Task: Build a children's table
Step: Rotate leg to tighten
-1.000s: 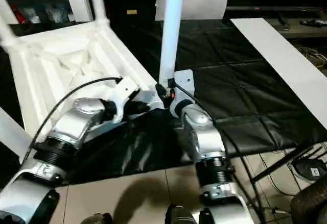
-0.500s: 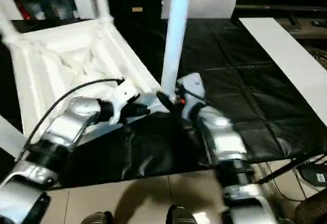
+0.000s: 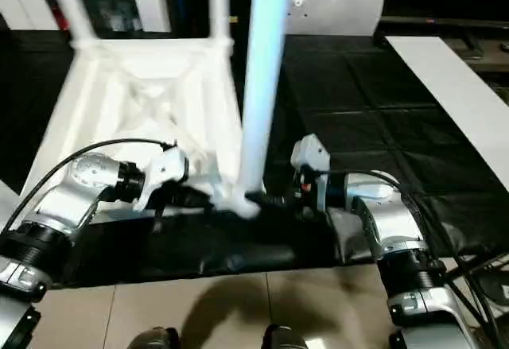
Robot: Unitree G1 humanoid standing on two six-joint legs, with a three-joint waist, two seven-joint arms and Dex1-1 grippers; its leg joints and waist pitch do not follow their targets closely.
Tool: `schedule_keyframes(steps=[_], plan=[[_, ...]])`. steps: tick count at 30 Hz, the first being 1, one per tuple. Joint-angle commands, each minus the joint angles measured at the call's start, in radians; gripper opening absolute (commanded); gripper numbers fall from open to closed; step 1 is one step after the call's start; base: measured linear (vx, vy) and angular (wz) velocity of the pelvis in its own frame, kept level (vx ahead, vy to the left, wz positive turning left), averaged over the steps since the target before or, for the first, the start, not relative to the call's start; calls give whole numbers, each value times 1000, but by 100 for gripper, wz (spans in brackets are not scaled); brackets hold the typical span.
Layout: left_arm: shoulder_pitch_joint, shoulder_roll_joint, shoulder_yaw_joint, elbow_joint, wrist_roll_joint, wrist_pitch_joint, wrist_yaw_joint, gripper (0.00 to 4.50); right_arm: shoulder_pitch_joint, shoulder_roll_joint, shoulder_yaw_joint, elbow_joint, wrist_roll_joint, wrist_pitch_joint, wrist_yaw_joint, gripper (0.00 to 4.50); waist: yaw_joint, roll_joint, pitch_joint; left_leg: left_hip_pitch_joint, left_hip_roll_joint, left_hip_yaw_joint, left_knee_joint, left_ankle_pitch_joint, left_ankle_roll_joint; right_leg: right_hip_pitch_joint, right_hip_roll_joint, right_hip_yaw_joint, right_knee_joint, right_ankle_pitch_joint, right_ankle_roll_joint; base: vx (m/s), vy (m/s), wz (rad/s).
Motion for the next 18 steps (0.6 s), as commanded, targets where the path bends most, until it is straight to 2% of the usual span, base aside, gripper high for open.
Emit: schedule_keyframes(steps=[1, 2, 4, 6, 7, 8, 10, 11, 18], plan=[[-1, -10, -52, 6, 5, -28, -54, 0, -19, -14, 7, 3, 9, -12, 37, 305, -6, -2, -83, 23, 13, 14, -63, -232, 77, 54, -16, 9, -44, -220, -256, 0, 0, 0], [-9, -6, -63, 19, 7, -47, -71, 0, -27, -24, 30, 7, 15, -6, 87, 275, 0, -3, -81, 22, 13, 15, -63, -232, 80, 54, -17, 10, -41, -220, -256, 0, 0, 0], [-16, -7, -69, 29, 10, -61, -78, 0, -30, -32, 50, 6, 15, -3, 125, 267, 3, -3, -81, 22, 14, 15, -63, -247, 77, 54, -20, 10, -44, -249, -247, 0, 0, 0], [-21, -9, -68, 37, 12, -67, -85, 0, -36, -32, 57, 16, 12, 1, 148, 263, 6, -7, -79, 20, 13, 14, -63, -246, 69, 54, -22, 12, -45, -269, -238, 0, 0, 0], [-21, -9, -68, 37, 12, -67, -85, 0, -36, -32, 57, 16, 12, 1, 148, 233, 6, -7, -79, 20, 13, 14, -63, -246, 69, 54, -22, 12, -45, -269, -238, 0, 0, 0], [-24, -10, -66, 43, 14, -72, -93, 0, -43, -30, 59, 30, 12, -3, 163, 224, 6, -7, -79, 19, 13, 14, -63, -251, 67, 54, -22, 11, -46, -283, -234, 0, 0, 0], [-27, -9, -65, 48, 15, -77, -105, 0, -52, -28, 63, 47, 15, -4, 185, 224, 5, -7, -77, 19, 12, 13, -63, -267, 62, 51, -21, 11, -48, -309, -229, 0, 0, 0], [-27, -9, -65, 48, 15, -78, -106, 0, -52, -28, 63, 47, 16, -3, 186, 199, 6, -7, -77, 20, 12, 13, -63, -270, 60, 51, -22, 11, -49, -317, -227, 0, 0, 0], [-36, -6, -67, 69, 22, -92, -104, 0, -52, -35, 76, 45, 28, 13, 225, 191, 8, -5, -75, 20, 13, 12, -65, -271, 58, 49, -21, 11, -49, -315, -221, 0, 0, 0]])
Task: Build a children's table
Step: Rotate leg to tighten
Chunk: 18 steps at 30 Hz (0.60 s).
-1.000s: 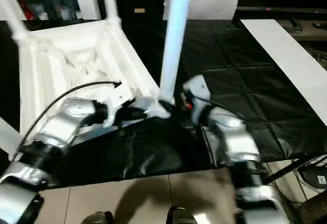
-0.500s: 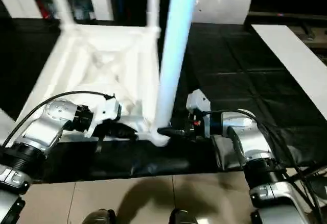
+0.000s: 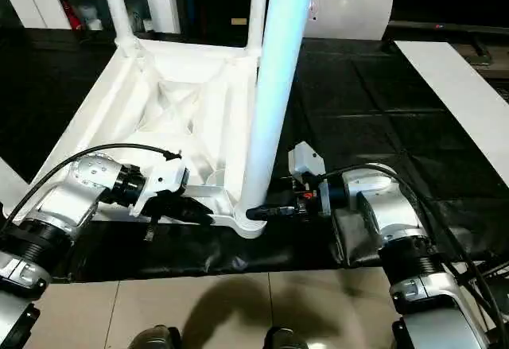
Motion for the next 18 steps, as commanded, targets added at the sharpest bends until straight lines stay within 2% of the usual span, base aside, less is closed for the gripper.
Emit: schedule_keyframes(steps=[1, 5, 7, 8, 10, 12, 13, 14, 15, 16, 17, 18], plan=[[-12, -12, -37, 14, 28, -12, -13, 0, 5, -3, 24, -5, 11, 15, 53, 191, -6, -5, -74, 19, 12, 12, -71, -273, 57, 49, -20, 11, -55, -319, -221, 0, 0, 0], [-20, -35, -13, 24, 32, 36, 55, 0, 42, 11, 24, -51, 14, 36, 24, 191, 1, -1, -74, 21, 13, 12, -72, -286, 52, 48, -21, 12, -57, -338, -216, 0, 0, 0], [-26, -53, 4, 20, 23, 85, 98, 0, 62, 34, 19, -82, 2, 73, -55, 191, 3, -3, -72, 22, 13, 13, -73, -284, 49, 46, -20, 13, -57, -335, -215, 0, 0, 0], [-30, -71, 21, 13, 14, 121, 137, 0, 80, 61, 15, -109, -15, 104, -143, 191, 4, -1, -68, 20, 12, 11, -79, -298, 36, 47, -20, 14, -61, -364, -201, 0, 0, 0], [-34, -91, 39, -1, 0, 167, 174, 0, 93, 95, 8, -129, -29, 137, -237, 191, -3, -3, -67, 21, 7, 5, -81, -346, 16, 44, -21, 11, -66, -445, -177, 0, 0, 0], [-36, -107, 48, -17, -8, 198, 200, 0, 99, 131, 2, -142, -40, 178, -323, 191, -18, 0, -60, 27, 2, -1, -81, -413, -3, 33, -23, 6, -86, -586, -126, -26, -3, -1], [-37, -110, 50, -20, -9, 205, 206, 0, 100, 140, 0, -145, -42, 187, -342, 191, -25, -3, -59, 24, 0, -3, -82, -421, -7, 35, -22, 4, -89, -615, -111, -54, -2, -6], [-49, -145, 62, -34, -4, 249, 266, 0, 109, 210, -11, -173, -52, 242, -461, 191, -32, -1, -56, 21, -3, -9, -84, -434, -14, 35, -22, 0, -95, -668, -83, -54, -2, -6], [-54, -157, 66, -36, -1, 262, 290, 0, 112, 232, -14, -182, -56, 255, -497, 191, -41, 0, -58, 25, -3, -12, -83, -447, -20, 31, -22, -4, -104, -690, -71, 0, 0, 0], [-54, -157, 66, -36, -1, 262, 290, 0, 112, 232, -14, -182, -56, 255, -497, 191, -46, 1, -57, 23, -4, -16, -84, -453, -21, 32, -24, -8, -105, -701, -66, 0, 0, 0], [-62, -175, 75, -37, 1, 283, 323, 0, 115, 261, -14, -194, -68, 268, -544, 191, -55, 1, -54, 13, -6, -21, -88, -467, -24, 39, -22, -17, -110, -724, -49, 0, 0, 0], [-74, -201, 88, -34, 5, 307, 375, 0, 113, 296, -10, -196, -93, 283, -611, 191, -57, 3, -54, 18, -6, -22, -87, -483, -24, 34, -22, -21, -114, -736, -45, 0, 0, 0]])
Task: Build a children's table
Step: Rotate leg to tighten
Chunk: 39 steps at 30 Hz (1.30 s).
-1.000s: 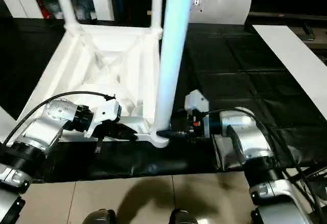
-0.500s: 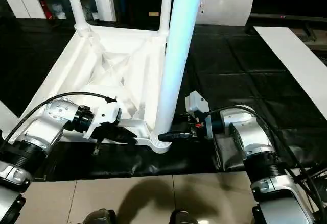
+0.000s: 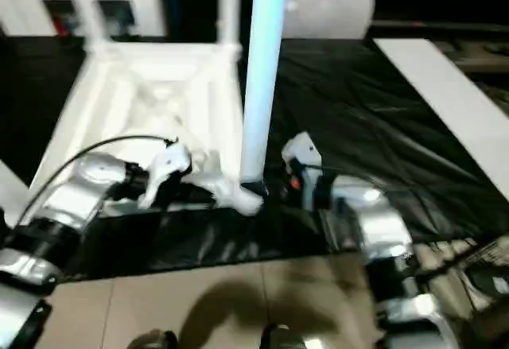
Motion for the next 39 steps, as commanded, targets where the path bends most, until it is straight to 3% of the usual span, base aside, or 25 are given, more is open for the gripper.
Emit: schedule_keyframes(steps=[1, 3, 7, 8, 9, 10, 11, 12, 13, 14, 15, 16, 17, 18, 19, 20, 21, 22, 24, 27, 29, 30, 31, 35, 39], plan=[[-60, -103, 1, -36, -21, 30, 105, 0, 6, 100, 118, -14, -27, 55, -58, 191, -6, 10, -55, 28, -1, -12, -85, -516, -25, 29, -24, -14, -105, -736, -56, -72, 33, -18], [-71, -126, 10, -27, -16, 45, 150, 0, -7, 140, 112, 8, -47, 59, -136, 190, -22, 13, -53, 17, 1, -20, -95, -538, -17, 50, -26, -37, -116, -705, -52, 0, 0, 0], [-85, -154, 22, -14, -16, 61, 200, 0, -29, 193, 93, 48, -64, 71, -247, 190, -39, 32, -40, 37, 17, -35, -120, -678, -16, 60, -17, -74, -128, -613, -75, 0, 0, 0], [-98, -181, 32, -3, -13, 74, 251, 0, -54, 241, 74, 87, -79, 80, -352, 190, -38, 36, -32, 30, 38, -35, -148, -748, -13, 86, -14, -80, -94, -528, -81, 0, 0, 0], [-98, -181, 32, -3, -13, 74, 251, 0, -54, 241, 74, 87, -79, 80, -352, 190, -24, 41, -26, 16, 55, -23, -193, -809, -21, 108, -3, -76, -31, -463, -88, 0, 0, 0], [-108, -204, 39, 0, -7, 89, 290, 0, -75, 292, 39, 117, -73, 80, -440, 190, -12, 39, -20, -10, 71, -15, -226, -831, -20, 128, -1, -62, 38, -412, -88, -69, -54, 12], [-114, -217, 45, -1, -4, 95, 317, 0, -90, 322, 14, 134, -61, 59, -480, 246, 41, 45, -23, -25, 77, 31, -258, -829, -25, 132, 4, -22, 125, -325, -83, -69, -54, 12], [-115, -219, 48, -8, 4, 104, 329, 0, -97, 338, -16, 134, -43, 40, -493, 260, 24, 9, -25, 25, 51, 48, -208, -758, -14, 80, 2, 9, 69, -447, -60, -28, -125, 17], [-115, -219, 48, -8, 4, 104, 329, 0, -97, 338, -16, 134, -43, 40, -493, 260, 5, -38, 4, 214, -73, 38, 121, -453, -25, -145, -46, -66, -263, -1181, 38, 2, -104, -10], [-107, -205, 47, -21, 12, 105, 321, 0, -97, 316, -24, 126, -44, -6, -460, 274, -12, -38, -15, 102, -79, 0, 111, -263, 27, -15, -112, -19, -229, -1252, 58, 2, -104, -10], [-105, -202, 47, -22, 12, 105, 318, 0, -95, 309, -20, 125, -48, -13, -453, 274, -5, -9, -26, 64, -58, -18, 69, -236, 37, 56, -143, -39, -195, -1166, 58, 93, 29, -47], [-94, -185, 43, -31, 15, 100, 301, 0, -83, 266, 2, 121, -78, -52, -420, 290, 16, 41, -45, 28, 6, -35, -40, -267, 18, 136, -112, -62, -122, -770, 10, 126, 74, -42], [-90, -178, 41, -35, 16, 97, 294, 0, -78, 250, 10, 119, -90, -65, -411, 309, -5, 49, -54, 1, 36, -72, -82, -313, 44, 141, -68, -73, -45, -335, -58, 126, 74, -42], [-90, -178, 41, -35, 16, 97, 294, 0, -78, 250, 10, 119, -90, -65, -411, 309, -2, 44, -42, 28, 30, -54, -93, -395, 39, 98, -62, -63, -60, -209, -137, 0, 0, 0], [-81, -165, 38, -41, 18, 96, 282, 0, -68, 225, 12, 112, -92, -81, -382, 314, -2, 44, -42, 28, 30, -54, -93, -395, 39, 98, -62, -63, -60, -209, -137, 64, -3, 16], [-69, -146, 32, -50, 20, 90, 258, 0, -56, 189, 12, 102, -91, -98, -341, 335, -5, 20, -28, 64, -6, -30, -74, -485, 22, 64, -60, -66, -107, -515, -141, 64, -3, 16], [-68, -144, 31, -51, 20, 89, 256, 0, -54, 185, 12, 101, -91, -100, -337, 348, -8, 16, -28, 65, -11, -30, -70, -480, 26, 66, -62, -69, -113, -586, -124, 79, -12, 12], [-68, -144, 31, -51, 20, 89, 256, 0, -54, 185, 12, 101, -91, -100, -337, 354, -5, 19, -33, 54, -10, -30, -73, -427, 40, 78, -67, -63, -117, -626, -99, 0, 0, 0], [-51, -115, 20, -60, 20, 77, 224, 0, -42, 132, 8, 94, -89, -128, -276, 366, -4, 24, -43, 37, 7, -32, -81, -346, 53, 83, -68, -50, -99, -507, -130, 0, 0, 0], [-33, -73, 8, -65, 25, 60, 173, 0, -44, 57, -2, 100, -72, -166, -167, 392, 0, 21, -50, 35, 13, -15, -77, -266, 69, 76, -57, -37, -72, -340, -226, 0, 0, 0], [-22, -35, -7, -64, 30, 34, 116, 0, -52, 0, -6, 106, -54, -190, -76, 418, 0, 13, -51, 39, 9, -6, -72, -273, 79, 72, -56, -32, -75, -388, -232, 52, -19, 11], [-22, -35, -7, -64, 30, 34, 116, 0, -52, 0, -6, 106, -54, -190, -76, 418, 3, 16, -55, 41, 10, -6, -71, -265, 85, 72, -59, -31, -74, -391, -235, 62, -20, 12], [-16, 7, -30, -56, 38, -13, 48, 0, -62, -59, -1, 108, -29, -210, 37, 430, 4, 17, -58, 38, 12, -3, -68, -235, 97, 72, -58, -27, -68, -361, -245, 68, -29, 10], [-7, 55, -66, -56, 32, -102, -75, 0, -73, -108, 15, 114, 2, -235, 167, 430, 16, 12, -73, 21, 7, 1, -51, -93, 156, 78, -52, -20, -31, -164, -302, 34, -16, 4], [-5, 95, -103, -53, 28, -158, -186, 0, -87, -144, 33, 120, 46, -237, 311, 430, 31, 13, -74, 22, 10, 3, -47, -64, 168, 78, -52, -20, -23, -153, -322, 0, 0, 0]])
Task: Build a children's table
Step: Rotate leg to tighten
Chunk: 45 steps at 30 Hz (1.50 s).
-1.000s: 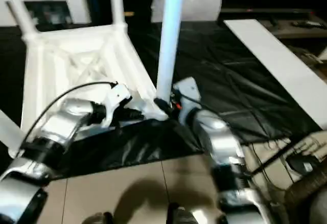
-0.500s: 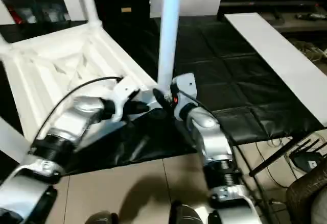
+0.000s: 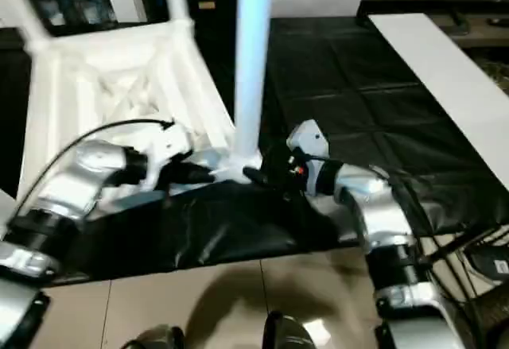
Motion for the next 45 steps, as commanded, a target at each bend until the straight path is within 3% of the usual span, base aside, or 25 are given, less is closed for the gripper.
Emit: schedule_keyframes(steps=[1, 2, 5, 11, 17, 27, 36, 39, 40, 42, 44, 45], plan=[[15, -2, -73, -5, 3, -49, -111, 0, -12, -21, 19, 12, 26, -13, 90, 430, -1, -4, -109, -4, 22, 16, -53, -27, 162, 89, -39, 53, -38, -177, -270, 0, 0, 0], [16, 0, -77, -7, -5, -62, -134, 0, -16, -29, 29, 20, 26, -23, 117, 405, 3, -4, -109, -3, 24, 17, -54, -40, 151, 88, -38, 52, -40, -197, -268, 0, 0, 0], [18, 4, -90, -15, -23, -82, -187, 0, -23, -46, 49, 36, 41, -14, 199, 391, 13, -6, -106, 0, 27, 18, -56, -86, 120, 87, -38, 52, -45, -261, -250, 0, 0, 0], [14, 5, -99, -11, -26, -106, -224, 0, -37, -55, 66, 55, 53, -9, 267, 344, 17, -7, -103, 3, 27, 15, -61, -144, 73, 86, -39, 52, -56, -355, -212, 0, 0, 0], [10, 7, -105, 7, -23, -128, -241, 0, -50, -60, 83, 77, 60, -3, 330, 298, 19, -11, -112, 1, 26, 15, -59, -123, 72, 90, -38, 54, -50, -312, -214, 0, 0, 0], [9, 12, -103, 23, -14, -140, -236, 0, -53, -67, 97, 86, 64, 2, 369, 204, 22, -15, -112, -1, 25, 17, -57, -98, 82, 89, -37, 53, -48, -303, -213, 0, 0, 0], [18, -7, -70, 5, -33, -66, -177, 0, 2, -51, 99, 30, 66, 66, 301, 197, 27, -16, -110, 0, 24, 16, -58, -95, 80, 89, -35, 53, -49, -315, -203, 0, 0, 0], [17, -21, -56, -7, -37, -30, -140, 0, 13, -33, 105, 17, 24, 102, 200, 197, 23, -15, -102, 1, 21, 14, -63, -148, 54, 87, -35, 51, -64, -413, -167, 0, 0, 0], [14, -46, -40, -22, -41, 18, -86, 0, 17, 20, 89, 12, -3, 132, 61, 197, 20, -15, -101, 1, 20, 15, -64, -163, 47, 85, -36, 51, -66, -436, -157, 0, 0, 0], [11, -67, -30, -34, -42, 53, -45, 0, 17, 65, 70, 11, -10, 155, -35, 197, 4, -14, -95, 5, 12, 9, -65, -226, 10, 82, -35, 39, -87, -576, -97, -26, -3, -2], [9, -81, -23, -41, -42, 74, -18, 0, 17, 92, 59, 10, -14, 162, -90, 197, -7, -14, -95, 0, 10, 4, -66, -246, 0, 86, -35, 31, -96, -625, -66, -59, 5, -10], [-4, -123, -2, -44, -40, 125, 73, 0, 26, 154, 50, -4, -34, 176, -216, 197, -21, -13, -92, -4, 6, 1, -64, -267, -4, 86, -31, 21, -107, -664, -28, -52, 14, -12]])
